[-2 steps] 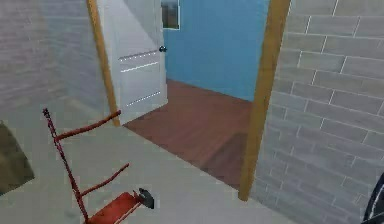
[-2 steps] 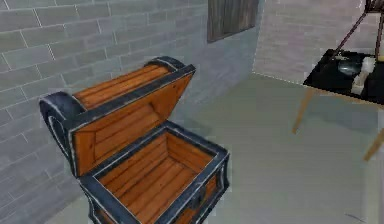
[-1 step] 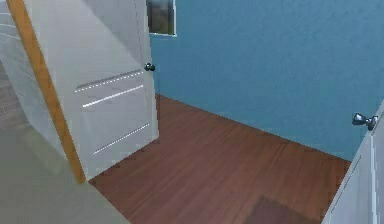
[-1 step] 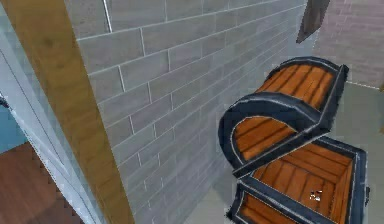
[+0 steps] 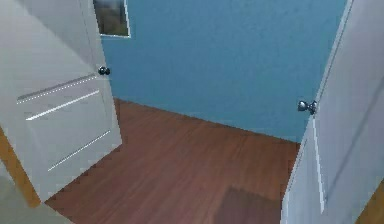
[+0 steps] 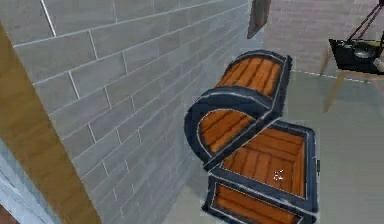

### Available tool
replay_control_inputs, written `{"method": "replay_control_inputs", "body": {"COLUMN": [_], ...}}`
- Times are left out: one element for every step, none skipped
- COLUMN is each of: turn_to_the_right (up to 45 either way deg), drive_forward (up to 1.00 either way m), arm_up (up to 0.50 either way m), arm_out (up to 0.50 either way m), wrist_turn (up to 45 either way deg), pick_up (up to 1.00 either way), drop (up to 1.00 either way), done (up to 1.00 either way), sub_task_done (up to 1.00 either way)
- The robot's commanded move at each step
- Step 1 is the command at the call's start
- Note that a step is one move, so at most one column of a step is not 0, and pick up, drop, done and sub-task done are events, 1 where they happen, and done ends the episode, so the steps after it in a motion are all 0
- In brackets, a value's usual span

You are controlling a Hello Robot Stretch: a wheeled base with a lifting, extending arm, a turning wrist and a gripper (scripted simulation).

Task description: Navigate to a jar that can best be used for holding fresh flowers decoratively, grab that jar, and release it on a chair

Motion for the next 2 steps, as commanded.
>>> {"method": "replay_control_inputs", "body": {"turn_to_the_right": [0.0,24.0], "drive_forward": [0.30,0.00], "arm_up": [0.00,0.00], "arm_out": [0.00,0.00], "wrist_turn": [0.0,0.0], "pick_up": [0.00,0.00], "drop": [0.00,0.00], "done": [0.00,0.00], "sub_task_done": [0.00,0.00]}}
